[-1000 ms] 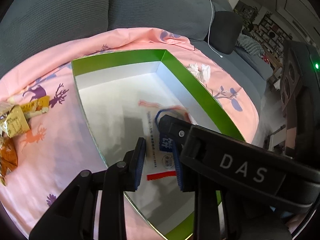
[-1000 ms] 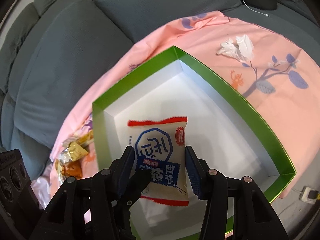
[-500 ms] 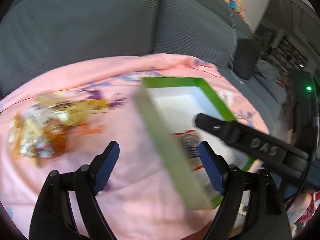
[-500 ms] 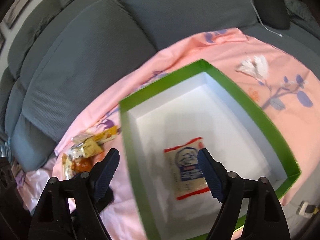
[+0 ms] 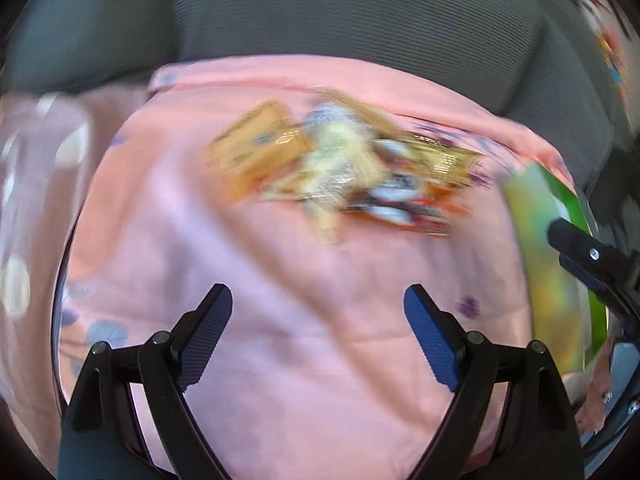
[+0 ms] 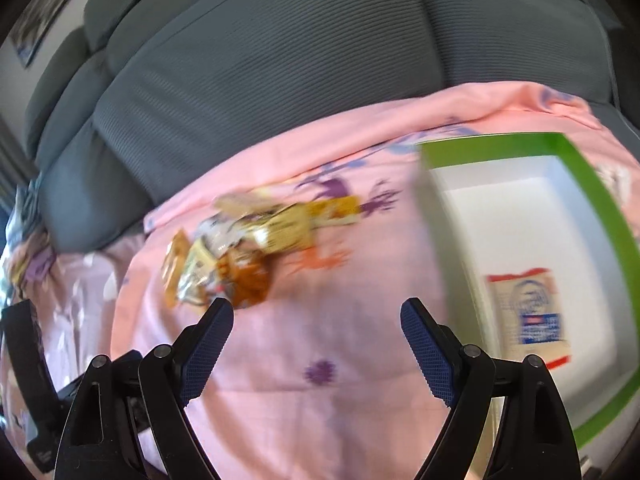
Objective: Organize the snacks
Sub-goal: 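Move the right gripper back to the pile and grasp the panda-print bag, then carry the panda-print bag with the right gripper into the green box and release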
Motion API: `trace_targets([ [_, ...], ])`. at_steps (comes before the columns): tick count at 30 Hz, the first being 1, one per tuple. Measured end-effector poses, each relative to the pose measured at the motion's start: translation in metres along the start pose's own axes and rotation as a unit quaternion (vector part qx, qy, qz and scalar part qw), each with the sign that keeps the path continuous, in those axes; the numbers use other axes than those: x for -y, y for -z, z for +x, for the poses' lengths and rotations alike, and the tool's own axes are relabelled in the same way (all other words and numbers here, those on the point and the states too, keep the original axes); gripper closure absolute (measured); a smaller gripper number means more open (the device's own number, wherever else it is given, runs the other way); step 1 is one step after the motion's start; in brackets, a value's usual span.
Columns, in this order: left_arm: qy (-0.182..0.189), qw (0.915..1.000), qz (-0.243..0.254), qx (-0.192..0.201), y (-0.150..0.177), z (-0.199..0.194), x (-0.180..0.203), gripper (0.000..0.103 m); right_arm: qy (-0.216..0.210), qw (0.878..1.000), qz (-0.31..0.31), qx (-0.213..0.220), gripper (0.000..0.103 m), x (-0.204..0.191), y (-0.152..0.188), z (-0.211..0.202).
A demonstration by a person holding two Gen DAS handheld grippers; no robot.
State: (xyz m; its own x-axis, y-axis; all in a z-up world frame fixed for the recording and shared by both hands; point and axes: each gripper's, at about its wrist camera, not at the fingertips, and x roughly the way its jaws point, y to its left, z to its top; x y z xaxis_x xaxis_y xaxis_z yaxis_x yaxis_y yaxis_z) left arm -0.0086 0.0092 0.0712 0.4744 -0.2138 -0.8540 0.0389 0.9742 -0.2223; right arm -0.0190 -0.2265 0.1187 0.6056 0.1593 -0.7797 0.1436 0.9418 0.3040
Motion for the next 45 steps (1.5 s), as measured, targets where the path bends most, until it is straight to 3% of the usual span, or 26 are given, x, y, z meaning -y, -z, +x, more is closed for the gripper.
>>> trace_targets([
  [4, 0.001, 0.9995, -0.029, -0.015, 0.002, 0.011, -0.035, 0.016, -0.026, 0.999, -0.015, -0.041, 0.017, -0.032, 0.001, 0.027],
  [8, -0.015, 0.9991, -0.039, -0.004, 0.0, 0.008, -0.05, 0.016, -0.02, 0.997, -0.056, -0.059, 0.017, -0.073, 0.001, 0.049],
  [12, 0.014, 0.9985, -0.052, -0.011, -0.004, 0.01, -0.062, 0.016, 0.028, 0.997, -0.023, -0.065, 0.017, -0.083, -0.012, 0.079],
  [16, 0.013, 0.9981, -0.06, -0.006, -0.002, 0.006, -0.064, 0.016, 0.096, 0.992, -0.035, -0.071, 0.017, -0.088, -0.025, 0.108],
  [22, 0.026, 0.9969, -0.074, -0.011, -0.002, 0.005, -0.066, 0.016, 0.084, 0.991, -0.022, -0.106, 0.018, -0.081, -0.025, 0.132],
  [24, 0.029, 0.997, -0.071, -0.01, -0.003, 0.006, -0.065, 0.016, 0.085, 0.991, -0.024, -0.097, 0.037, -0.079, -0.025, 0.131],
  [25, 0.03, 0.997, -0.07, -0.009, -0.003, 0.006, -0.065, 0.016, 0.087, 0.991, -0.028, -0.096, 0.04, -0.078, -0.025, 0.13],
  [30, 0.034, 0.9965, -0.076, -0.009, -0.003, 0.006, -0.066, 0.016, 0.058, 0.993, -0.042, -0.089, 0.056, -0.073, -0.021, 0.114],
  [35, 0.033, 0.9965, -0.076, -0.007, -0.003, 0.005, -0.066, 0.016, -0.017, 0.995, -0.038, -0.095, 0.057, -0.072, -0.011, 0.075],
  [39, 0.043, 0.9962, -0.075, -0.006, -0.003, 0.004, -0.065, 0.016, -0.065, 0.99, -0.07, -0.103, 0.057, -0.085, 0.007, 0.053],
  [45, 0.063, 0.9948, -0.078, -0.016, -0.001, 0.008, -0.061, 0.017, -0.101, 0.976, -0.095, -0.168, 0.057, -0.09, 0.031, 0.067],
])
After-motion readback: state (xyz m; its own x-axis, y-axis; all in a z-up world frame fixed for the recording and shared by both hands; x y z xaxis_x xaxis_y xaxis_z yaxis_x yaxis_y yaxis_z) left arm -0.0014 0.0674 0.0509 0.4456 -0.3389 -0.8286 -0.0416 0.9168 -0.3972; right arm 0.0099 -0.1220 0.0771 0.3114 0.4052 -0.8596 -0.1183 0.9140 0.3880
